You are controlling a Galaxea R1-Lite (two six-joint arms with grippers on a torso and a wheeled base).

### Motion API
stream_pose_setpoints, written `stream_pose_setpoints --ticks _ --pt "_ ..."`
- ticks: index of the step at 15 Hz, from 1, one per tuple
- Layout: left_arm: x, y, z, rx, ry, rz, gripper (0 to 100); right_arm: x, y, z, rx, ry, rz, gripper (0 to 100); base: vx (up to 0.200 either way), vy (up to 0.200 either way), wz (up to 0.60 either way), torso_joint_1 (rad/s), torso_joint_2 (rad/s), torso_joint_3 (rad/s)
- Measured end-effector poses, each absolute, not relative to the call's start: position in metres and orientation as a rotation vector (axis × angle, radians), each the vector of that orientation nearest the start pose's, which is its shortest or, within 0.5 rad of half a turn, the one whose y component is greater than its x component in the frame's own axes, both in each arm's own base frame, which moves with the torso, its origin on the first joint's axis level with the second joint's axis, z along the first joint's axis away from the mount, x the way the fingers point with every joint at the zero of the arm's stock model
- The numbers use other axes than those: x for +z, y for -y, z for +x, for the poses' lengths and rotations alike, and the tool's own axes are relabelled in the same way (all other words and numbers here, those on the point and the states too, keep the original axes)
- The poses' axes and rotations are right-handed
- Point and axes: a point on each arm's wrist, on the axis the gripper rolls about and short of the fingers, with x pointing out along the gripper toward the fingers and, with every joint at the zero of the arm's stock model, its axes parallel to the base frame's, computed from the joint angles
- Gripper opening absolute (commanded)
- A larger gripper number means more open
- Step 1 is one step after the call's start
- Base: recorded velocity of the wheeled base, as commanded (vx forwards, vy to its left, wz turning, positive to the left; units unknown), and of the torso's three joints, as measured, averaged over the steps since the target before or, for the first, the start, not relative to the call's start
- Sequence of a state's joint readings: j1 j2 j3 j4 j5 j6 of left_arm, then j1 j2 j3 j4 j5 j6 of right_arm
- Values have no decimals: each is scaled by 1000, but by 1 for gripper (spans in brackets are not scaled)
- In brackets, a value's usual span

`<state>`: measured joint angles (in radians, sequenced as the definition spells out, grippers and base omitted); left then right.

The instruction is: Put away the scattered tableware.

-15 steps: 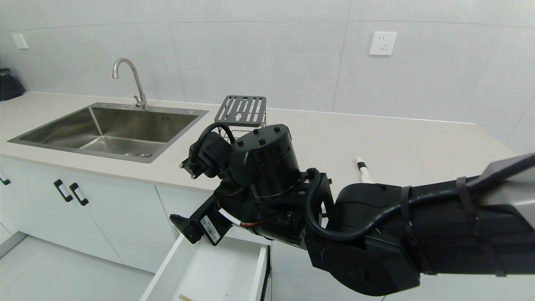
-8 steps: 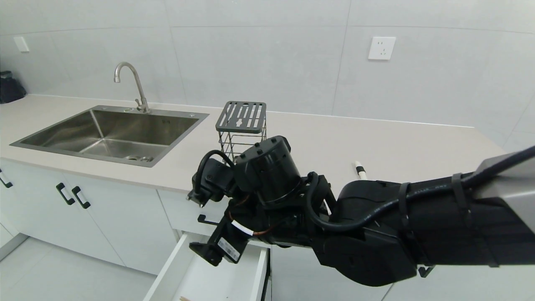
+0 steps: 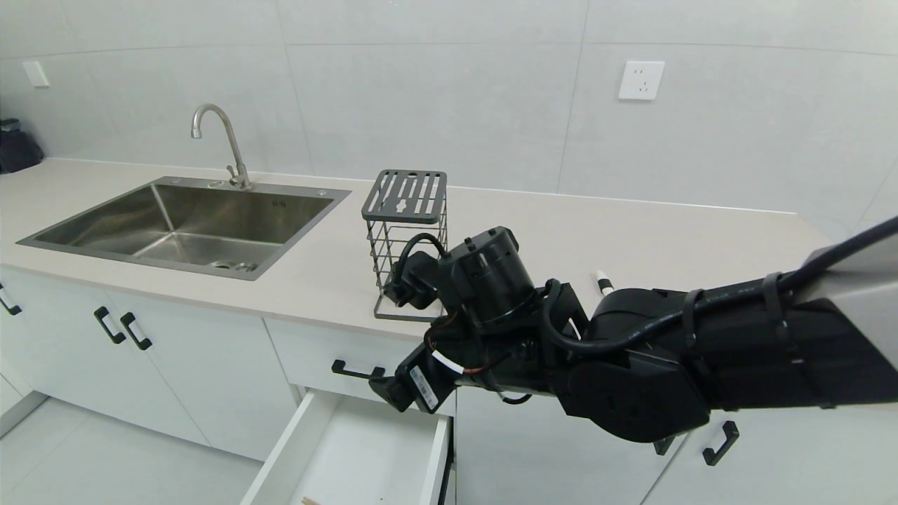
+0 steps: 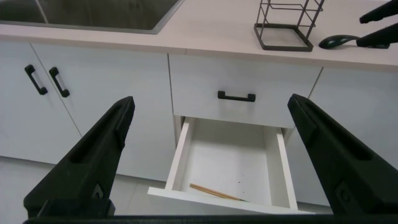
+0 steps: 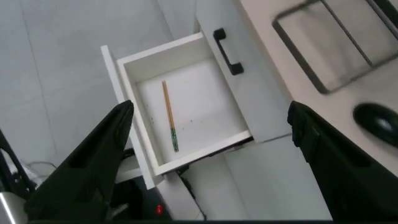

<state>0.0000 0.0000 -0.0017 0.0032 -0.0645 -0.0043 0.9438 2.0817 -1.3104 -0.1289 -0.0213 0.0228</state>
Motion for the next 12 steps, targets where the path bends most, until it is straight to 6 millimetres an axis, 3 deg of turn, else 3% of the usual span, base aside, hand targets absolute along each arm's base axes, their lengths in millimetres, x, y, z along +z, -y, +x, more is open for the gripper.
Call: stream_pose_setpoints --ticks 9,12 --pt "76 1 -23 -64 -2 -4 100 139 -307 277 733 -540 -181 100 0 0 0 0 0 0" --pt "76 1 -23 -64 -2 -4 100 132 -288 296 673 -559 -183 100 0 0 0 0 0 0"
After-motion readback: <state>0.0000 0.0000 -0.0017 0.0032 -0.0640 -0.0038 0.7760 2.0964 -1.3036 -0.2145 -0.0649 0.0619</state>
